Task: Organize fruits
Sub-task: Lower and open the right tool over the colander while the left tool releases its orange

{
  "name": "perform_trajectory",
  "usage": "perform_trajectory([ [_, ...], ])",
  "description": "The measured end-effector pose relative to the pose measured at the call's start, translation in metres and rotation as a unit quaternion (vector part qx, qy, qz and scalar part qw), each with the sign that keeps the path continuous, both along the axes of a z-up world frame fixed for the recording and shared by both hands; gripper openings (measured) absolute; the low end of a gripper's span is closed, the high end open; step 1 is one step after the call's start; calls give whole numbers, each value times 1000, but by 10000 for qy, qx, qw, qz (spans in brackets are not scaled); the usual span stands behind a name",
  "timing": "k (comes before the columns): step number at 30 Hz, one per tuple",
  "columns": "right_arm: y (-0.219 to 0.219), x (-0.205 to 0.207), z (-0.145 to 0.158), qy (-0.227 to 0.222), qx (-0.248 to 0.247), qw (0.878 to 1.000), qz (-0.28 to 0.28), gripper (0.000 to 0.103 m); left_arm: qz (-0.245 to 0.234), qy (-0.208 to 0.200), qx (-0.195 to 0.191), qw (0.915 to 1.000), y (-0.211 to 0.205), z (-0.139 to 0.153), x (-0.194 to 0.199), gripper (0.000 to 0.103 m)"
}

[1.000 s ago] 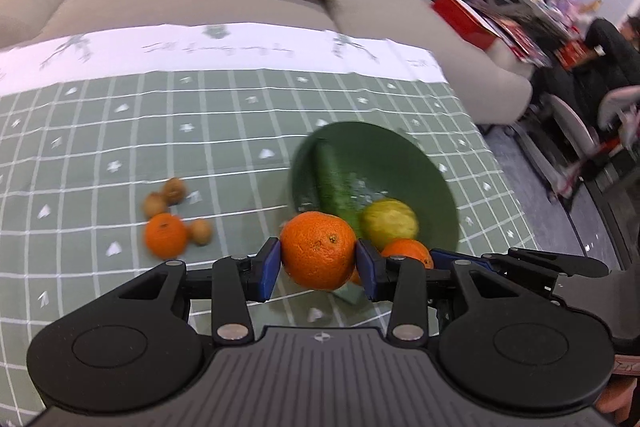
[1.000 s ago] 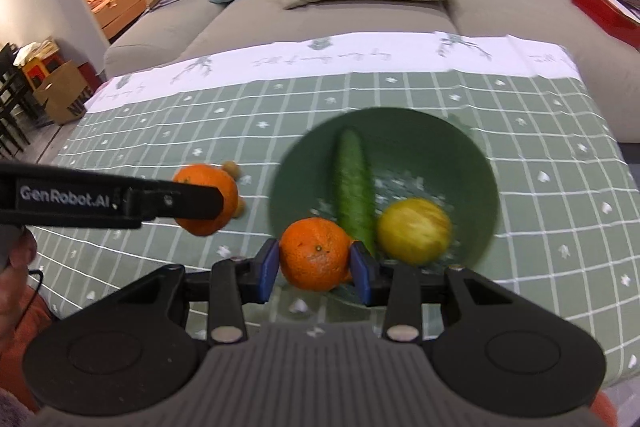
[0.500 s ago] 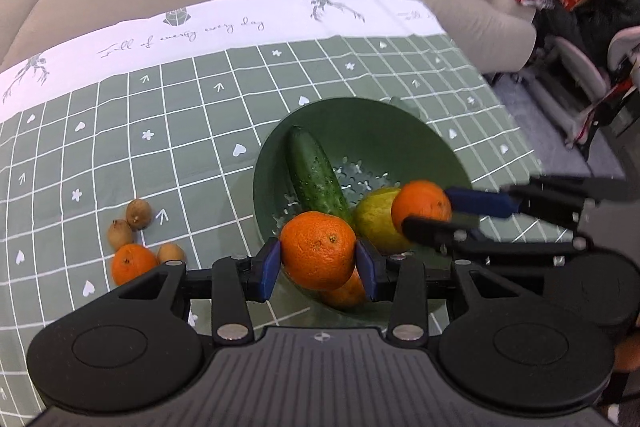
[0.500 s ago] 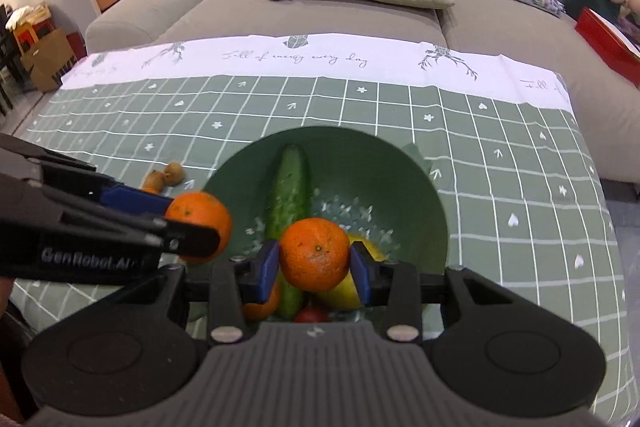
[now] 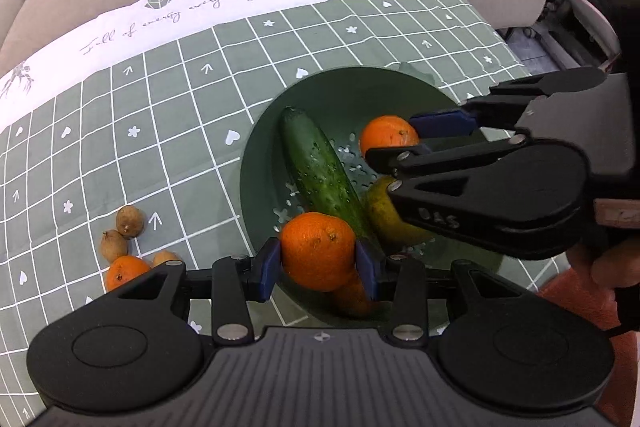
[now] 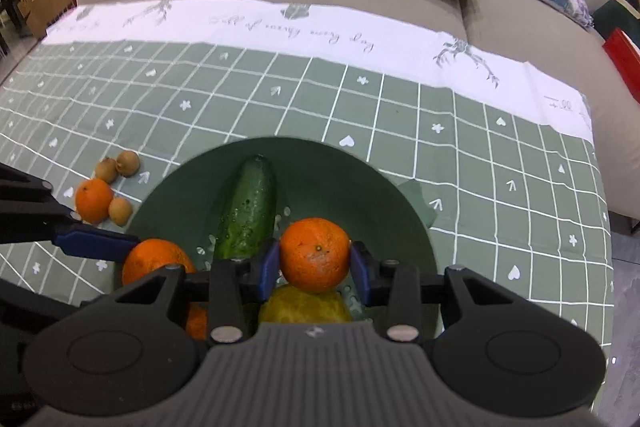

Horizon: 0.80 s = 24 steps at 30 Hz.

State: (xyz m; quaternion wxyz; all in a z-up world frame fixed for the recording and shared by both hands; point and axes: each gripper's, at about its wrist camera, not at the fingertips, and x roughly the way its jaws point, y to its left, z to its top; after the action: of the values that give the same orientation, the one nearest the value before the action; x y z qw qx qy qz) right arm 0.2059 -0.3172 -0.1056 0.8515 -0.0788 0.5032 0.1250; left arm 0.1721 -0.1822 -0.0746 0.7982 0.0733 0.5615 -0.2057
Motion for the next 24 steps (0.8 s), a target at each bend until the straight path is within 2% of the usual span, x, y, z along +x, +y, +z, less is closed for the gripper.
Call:
perform_trajectory([
  [6, 8, 11, -15, 153, -163, 9997, 80, 35, 84, 74, -114, 9999, 4, -7, 9, 45],
  [19, 10, 25, -32, 384, -140, 9991, -67, 36, 70, 53, -164, 9998, 4, -13, 16, 51],
  [24, 11, 20, -26, 315, -147, 9994, -77, 38, 1, 10, -283, 9996, 4, -8, 11, 63],
])
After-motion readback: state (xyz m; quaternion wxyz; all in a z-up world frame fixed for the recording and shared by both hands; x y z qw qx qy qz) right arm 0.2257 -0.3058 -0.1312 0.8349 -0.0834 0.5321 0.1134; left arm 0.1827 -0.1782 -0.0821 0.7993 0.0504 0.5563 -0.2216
